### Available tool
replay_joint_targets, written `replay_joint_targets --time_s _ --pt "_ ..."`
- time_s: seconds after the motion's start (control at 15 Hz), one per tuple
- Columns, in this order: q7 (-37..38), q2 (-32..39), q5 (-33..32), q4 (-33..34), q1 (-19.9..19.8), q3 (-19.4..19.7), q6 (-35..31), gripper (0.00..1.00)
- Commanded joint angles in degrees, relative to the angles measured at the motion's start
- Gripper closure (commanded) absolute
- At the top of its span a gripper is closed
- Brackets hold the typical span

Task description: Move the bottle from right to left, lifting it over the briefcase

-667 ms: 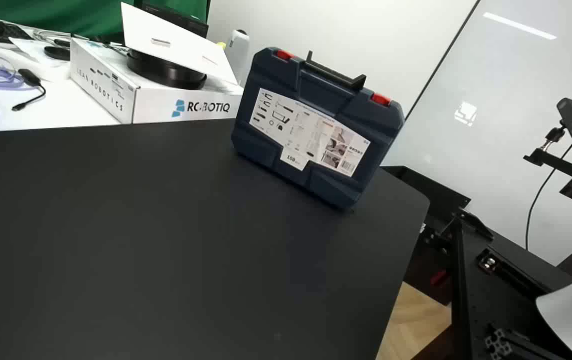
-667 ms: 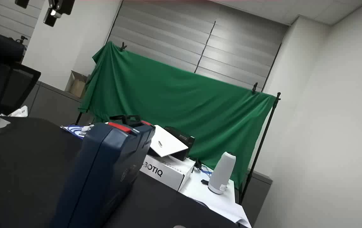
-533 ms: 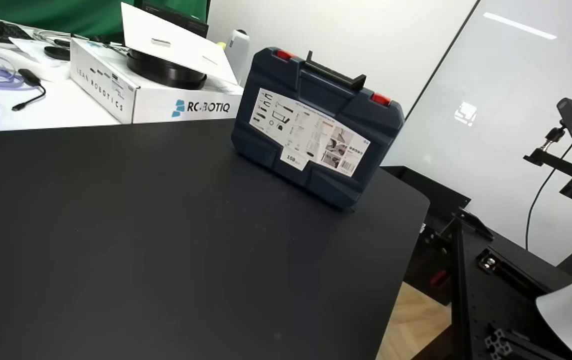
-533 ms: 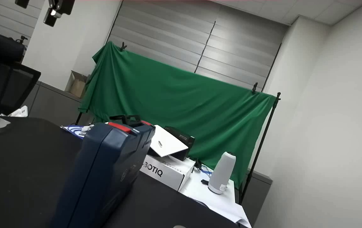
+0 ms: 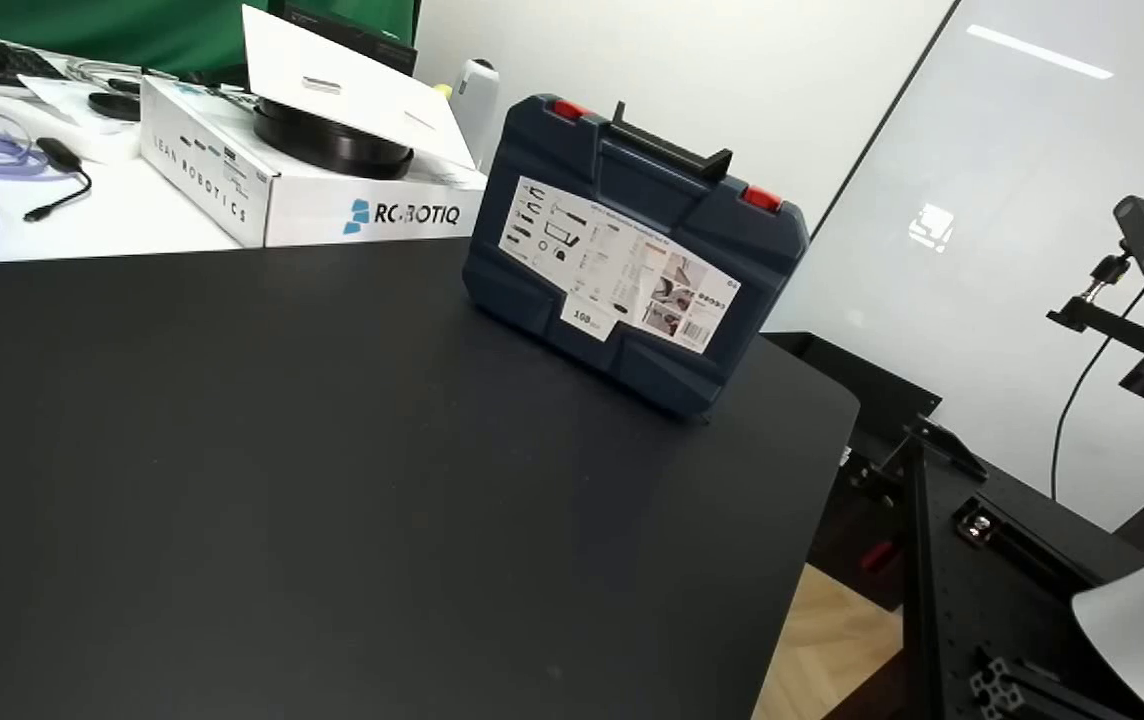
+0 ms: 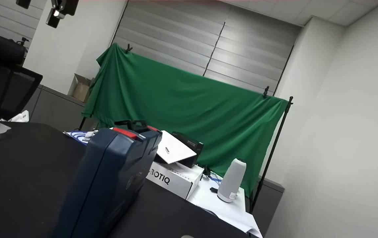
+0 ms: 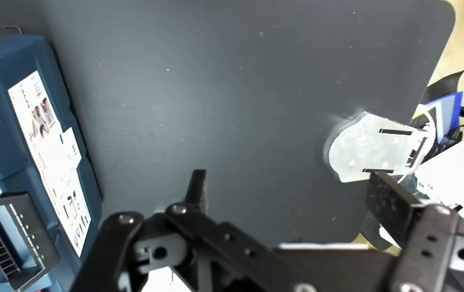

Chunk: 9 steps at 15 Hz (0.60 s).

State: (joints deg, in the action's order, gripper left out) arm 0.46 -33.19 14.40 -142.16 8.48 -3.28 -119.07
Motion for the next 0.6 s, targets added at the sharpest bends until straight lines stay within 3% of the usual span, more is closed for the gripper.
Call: replay_joint_targets --time_s 0.0,0.53 --pt "-1.86 -1.2 -4.45 0.53 -3.13 1.0 -1.29 0.0" --pt "-10.48 -1.64 -18.25 5.35 -18.12 14.94 -5.59 0.0"
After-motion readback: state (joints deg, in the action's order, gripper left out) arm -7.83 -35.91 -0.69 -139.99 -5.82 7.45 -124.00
